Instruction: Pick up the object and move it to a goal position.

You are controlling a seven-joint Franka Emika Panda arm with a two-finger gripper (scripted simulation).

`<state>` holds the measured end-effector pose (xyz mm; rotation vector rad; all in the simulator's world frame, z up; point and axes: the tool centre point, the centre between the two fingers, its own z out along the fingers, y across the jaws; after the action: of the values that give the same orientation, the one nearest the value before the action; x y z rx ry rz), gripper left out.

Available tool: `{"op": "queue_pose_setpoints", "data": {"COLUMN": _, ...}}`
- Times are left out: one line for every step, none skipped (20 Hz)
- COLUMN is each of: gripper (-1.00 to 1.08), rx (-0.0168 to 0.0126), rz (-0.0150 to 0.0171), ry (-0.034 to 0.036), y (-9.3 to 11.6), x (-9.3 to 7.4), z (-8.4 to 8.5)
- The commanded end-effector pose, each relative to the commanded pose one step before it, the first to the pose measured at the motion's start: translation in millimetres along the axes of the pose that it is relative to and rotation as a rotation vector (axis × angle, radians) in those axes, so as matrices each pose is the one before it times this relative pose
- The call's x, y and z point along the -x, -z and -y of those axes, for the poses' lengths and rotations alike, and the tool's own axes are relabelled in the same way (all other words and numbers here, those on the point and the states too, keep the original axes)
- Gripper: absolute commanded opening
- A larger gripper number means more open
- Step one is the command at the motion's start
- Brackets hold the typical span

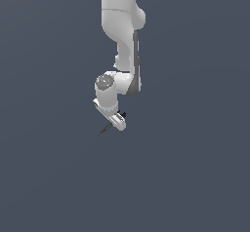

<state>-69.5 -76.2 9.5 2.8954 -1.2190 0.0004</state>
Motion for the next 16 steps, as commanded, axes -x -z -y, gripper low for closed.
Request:
{"op": "queue_pose_setpoints", "data": {"gripper": -1.0, "rx": 0.0, "rz": 0.00043, "ry": 0.00171, "y": -2.02, "x": 0.53, "z": 1.07}}
{"op": "queue_pose_setpoints", "data": {"gripper": -1.0, "rx": 0.0, "rz": 0.0, "ry": 0.0, "y": 0.0, "x": 0.0, "z": 0.0}}
{"op": "queue_pose_setpoints", "data": {"gripper": -1.0, "rx": 0.0, "rz": 0.0, "ry": 0.0, "y": 0.0, "x": 0.0, "z": 0.0}}
{"op": "queue_pose_setpoints", "data": {"gripper": -1.0, "rx": 0.0, "rz": 0.0, "ry": 0.0, "y": 0.0, "x": 0.0, "z": 0.0}}
{"op": "queue_pose_setpoints", "data": {"gripper": -1.0, "rx": 0.0, "rz": 0.0, "ry": 0.0, "y": 0.0, "x": 0.0, "z": 0.0}}
{"op": "queue_pose_setpoints", "data": {"gripper": -1.0, "rx": 0.0, "rz": 0.0, "ry": 0.0, "y": 0.0, "x": 0.0, "z": 0.0}}
{"op": "queue_pose_setpoints", "data": {"gripper": -1.0, "rx": 0.0, "rz": 0.0, "ry": 0.0, "y": 0.0, "x": 0.0, "z": 0.0}}
{"op": "queue_pose_setpoints", "data": {"gripper": -1.0, "rx": 0.0, "rz": 0.0, "ry": 0.0, "y": 0.0, "x": 0.0, "z": 0.0}}
{"op": "queue_pose_setpoints", "data": {"gripper": -1.0, "rx": 0.00007, "rz": -0.00239, "ry": -0.0061, "y": 2.04, "x": -2.72, "z": -2.94}}
{"op": "queue_pose_setpoints", "data": {"gripper": -1.0, "rx": 0.0, "rz": 0.0, "ry": 0.0, "y": 0.22, "x": -0.16, "z": 0.02}}
{"op": "queue_pose_setpoints", "data": {"gripper": -1.0, "rx": 0.0, "rz": 0.0, "ry": 0.0, "y": 0.67, "x": -0.49, "z": 0.05}}
{"op": "queue_pose_setpoints", "data": {"gripper": -1.0, "rx": 0.0, "rz": 0.0, "ry": 0.0, "y": 1.11, "x": -0.82, "z": 0.09}}
{"op": "queue_pose_setpoints", "data": {"gripper": -1.0, "rx": 0.0, "rz": 0.0, "ry": 0.0, "y": 1.56, "x": -1.14, "z": 0.12}}
{"op": "queue_pose_setpoints", "data": {"gripper": -1.0, "rx": 0.0, "rz": 0.0, "ry": 0.0, "y": 2.0, "x": -1.47, "z": 0.16}}
{"op": "queue_pose_setpoints", "data": {"gripper": -1.0, "rx": 0.0, "rz": 0.0, "ry": 0.0, "y": 2.44, "x": -1.79, "z": 0.19}}
{"op": "queue_pose_setpoints", "data": {"gripper": -1.0, "rx": 0.0, "rz": 0.0, "ry": 0.0, "y": 2.88, "x": -2.12, "z": 0.23}}
